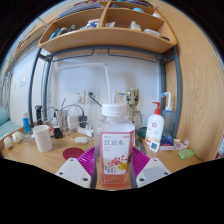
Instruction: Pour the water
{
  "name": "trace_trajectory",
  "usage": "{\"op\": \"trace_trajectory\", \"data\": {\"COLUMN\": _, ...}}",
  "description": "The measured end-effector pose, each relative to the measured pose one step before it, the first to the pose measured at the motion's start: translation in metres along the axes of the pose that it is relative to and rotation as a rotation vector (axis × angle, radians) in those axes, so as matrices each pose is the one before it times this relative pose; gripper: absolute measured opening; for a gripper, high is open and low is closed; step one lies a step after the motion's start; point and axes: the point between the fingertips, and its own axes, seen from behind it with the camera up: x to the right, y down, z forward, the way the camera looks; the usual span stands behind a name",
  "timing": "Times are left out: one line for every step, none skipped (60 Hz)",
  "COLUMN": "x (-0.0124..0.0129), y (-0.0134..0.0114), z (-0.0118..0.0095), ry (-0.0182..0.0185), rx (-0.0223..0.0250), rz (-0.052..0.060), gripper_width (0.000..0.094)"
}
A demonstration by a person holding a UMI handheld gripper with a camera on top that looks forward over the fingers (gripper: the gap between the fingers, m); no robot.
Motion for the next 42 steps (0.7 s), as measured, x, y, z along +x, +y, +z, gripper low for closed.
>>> {"op": "trace_trajectory", "data": {"x": 0.00075, "y": -0.0001, "z": 0.00175, "ry": -0.002, "rx": 0.00344, "rz": 0.001, "gripper_width": 0.0463}}
{"op": "trace_trajectory", "data": {"x": 0.00031, "y": 0.0, "z": 0.00032, "ry": 0.00243, "rx": 0.00072, "rz": 0.0029, "gripper_width": 0.0454}}
{"op": "trace_trajectory", "data": {"x": 0.00076, "y": 0.00008, "z": 0.00035, "ry": 0.0031, "rx": 0.00111, "rz": 0.0022, "gripper_width": 0.0444}}
{"op": "trace_trajectory", "data": {"x": 0.00029, "y": -0.00005, "z": 0.00018, "ry": 0.00209, "rx": -0.00048, "rz": -0.0004, "gripper_width": 0.0442}}
{"op": "trace_trajectory", "data": {"x": 0.00015, "y": -0.00054, "z": -0.00007, "ry": 0.00038, "rx": 0.00158, "rz": -0.0018, "gripper_width": 0.0442}}
{"op": "trace_trajectory", "data": {"x": 0.00065, "y": -0.00026, "z": 0.00005, "ry": 0.00281, "rx": 0.00118, "rz": 0.0002, "gripper_width": 0.0441}}
{"op": "trace_trajectory", "data": {"x": 0.00037, "y": 0.00082, "z": -0.00028, "ry": 0.00282, "rx": -0.00205, "rz": -0.0019, "gripper_width": 0.0442}}
{"op": "trace_trajectory", "data": {"x": -0.00069, "y": -0.00009, "z": 0.00005, "ry": -0.00286, "rx": -0.0012, "rz": -0.0048, "gripper_width": 0.0442}}
{"op": "trace_trajectory", "data": {"x": -0.00085, "y": -0.00074, "z": -0.00061, "ry": -0.00332, "rx": -0.00183, "rz": -0.0054, "gripper_width": 0.0442}}
{"op": "trace_trajectory", "data": {"x": 0.0003, "y": -0.00073, "z": -0.00005, "ry": 0.00096, "rx": -0.00025, "rz": -0.0022, "gripper_width": 0.0442}}
{"op": "trace_trajectory", "data": {"x": 0.00089, "y": -0.00102, "z": -0.00016, "ry": 0.00394, "rx": 0.00229, "rz": 0.0011, "gripper_width": 0.0441}}
{"op": "trace_trajectory", "data": {"x": 0.00075, "y": -0.00105, "z": 0.00011, "ry": 0.00292, "rx": 0.0025, "rz": -0.0022, "gripper_width": 0.0441}}
{"op": "trace_trajectory", "data": {"x": 0.00001, "y": -0.00044, "z": 0.00028, "ry": -0.00053, "rx": -0.00096, "rz": -0.0095, "gripper_width": 0.0442}}
{"op": "trace_trajectory", "data": {"x": -0.00076, "y": -0.00137, "z": -0.00096, "ry": -0.00084, "rx": -0.00325, "rz": -0.0119, "gripper_width": 0.0443}}
{"op": "trace_trajectory", "data": {"x": 0.00023, "y": -0.00116, "z": 0.0006, "ry": -0.00009, "rx": 0.00234, "rz": -0.0121, "gripper_width": 0.0442}}
{"op": "trace_trajectory", "data": {"x": 0.00019, "y": -0.0026, "z": 0.00017, "ry": 0.00057, "rx": 0.00391, "rz": -0.0095, "gripper_width": 0.0441}}
{"op": "trace_trajectory", "data": {"x": -0.00039, "y": -0.00347, "z": 0.00024, "ry": 0.00132, "rx": 0.00612, "rz": -0.0114, "gripper_width": 0.0442}}
{"op": "trace_trajectory", "data": {"x": -0.00079, "y": -0.00367, "z": 0.00058, "ry": 0.00058, "rx": 0.00445, "rz": -0.0178, "gripper_width": 0.0443}}
{"op": "trace_trajectory", "data": {"x": -0.00112, "y": -0.00299, "z": 0.00086, "ry": -0.00044, "rx": 0.00032, "rz": -0.0259, "gripper_width": 0.0443}}
{"op": "trace_trajectory", "data": {"x": -0.00082, "y": -0.00283, "z": 0.00109, "ry": -0.00013, "rx": -0.00084, "rz": -0.0308, "gripper_width": 0.0442}}
{"op": "trace_trajectory", "data": {"x": -0.00059, "y": -0.00353, "z": 0.00105, "ry": 0.00131, "rx": 0.00194, "rz": -0.0304, "gripper_width": 0.0444}}
{"op": "trace_trajectory", "data": {"x": -0.00214, "y": -0.00539, "z": 0.00172, "ry": 0.00459, "rx": 0.00542, "rz": -0.0278, "gripper_width": 0.0443}}
{"op": "trace_trajectory", "data": {"x": -0.00049, "y": -0.00516, "z": 0.00028, "ry": 0.00302, "rx": 0.00631, "rz": -0.0356, "gripper_width": 0.0444}}
{"op": "trace_trajectory", "data": {"x": -0.00094, "y": -0.00459, "z": 0.00209, "ry": 0.00182, "rx": 0.00596, "rz": -0.0402, "gripper_width": 0.0444}}
{"op": "trace_trajectory", "data": {"x": -0.0006, "y": -0.00374, "z": 0.00222, "ry": 0.00221, "rx": 0.00176, "rz": -0.047, "gripper_width": 0.0444}}
{"op": "trace_trajectory", "data": {"x": 0.00001, "y": -0.00393, "z": 0.00255, "ry": 0.00478, "rx": 0.00115, "rz": -0.0468, "gripper_width": 0.0444}}
{"op": "trace_trajectory", "data": {"x": 0.00073, "y": -0.00474, "z": 0.00224, "ry": 0.00714, "rx": 0.00474, "rz": -0.0431, "gripper_width": 0.0444}}
{"op": "trace_trajectory", "data": {"x": 0.00064, "y": -0.0055, "z": 0.00237, "ry": 0.00796, "rx": 0.00959, "rz": -0.0397, "gripper_width": 0.0444}}
{"op": "trace_trajectory", "data": {"x": -0.00063, "y": -0.0055, "z": 0.00287, "ry": 0.00545, "rx": 0.0108, "rz": -0.0414, "gripper_width": 0.0445}}
{"op": "trace_trajectory", "data": {"x": -0.00343, "y": -0.00413, "z": 0.00277, "ry": 0.0105, "rx": 0.00147, "rz": -0.0461, "gripper_width": 0.0445}}
{"op": "trace_trajectory", "data": {"x": -0.00096, "y": -0.00409, "z": 0.00307, "ry": 0.00064, "rx": 0.00293, "rz": -0.0481, "gripper_width": 0.0446}}
{"op": "trace_trajectory", "data": {"x": -0.001, "y": -0.00416, "z": 0.00317, "ry": 0.0025, "rx": 0.0027, "rz": -0.0461, "gripper_width": 0.0446}}
{"op": "trace_trajectory", "data": {"x": -0.00035, "y": -0.0047, "z": 0.00293, "ry": 0.00385, "rx": 0.00503, "rz": -0.0437, "gripper_width": 0.0445}}
{"op": "trace_trajectory", "data": {"x": -0.00053, "y": -0.00485, "z": 0.00296, "ry": 0.00363, "rx": 0.00605, "rz": -0.044, "gripper_width": 0.0445}}
{"op": "trace_trajectory", "data": {"x": -0.00124, "y": -0.00483, "z": 0.00291, "ry": 0.00175, "rx": 0.00492, "rz": -0.0455, "gripper_width": 0.0446}}
{"op": "trace_trajectory", "data": {"x": -0.00149, "y": -0.00525, "z": 0.00159, "ry": 0.00232, "rx": 0.00316, "rz": -0.047, "gripper_width": 0.0445}}
{"op": "trace_trajectory", "data": {"x": -0.00027, "y": -0.00485, "z": 0.00302, "ry": 0.00176, "rx": 0.00488, "rz": -0.0454, "gripper_width": 0.0447}}
{"op": "trace_trajectory", "data": {"x": -0.00006, "y": -0.00462, "z": 0.00282, "ry": 0.00376, "rx": 0.00466, "rz": -0.0423, "gripper_width": 0.0451}}
{"op": "trace_trajectory", "data": {"x": -0.00074, "y": -0.00474, "z": 0.00303, "ry": 0.00208, "rx": 0.00395, "rz": -0.0436, "gripper_width": 0.0451}}
{"op": "trace_trajectory", "data": {"x": -0.00107, "y": -0.00468, "z": 0.00306, "ry": -0.0002, "rx": 0.0048, "rz": -0.0442, "gripper_width": 0.0451}}
{"op": "trace_trajectory", "data": {"x": -0.00144, "y": -0.00462, "z": 0.0027, "ry": -0.00102, "rx": 0.00537, "rz": -0.0446, "gripper_width": 0.0451}}
{"op": "trace_trajectory", "data": {"x": -0.00149, "y": -0.00538, "z": 0.00218, "ry": 0.00015, "rx": 0.00566, "rz": -0.0416, "gripper_width": 0.0452}}
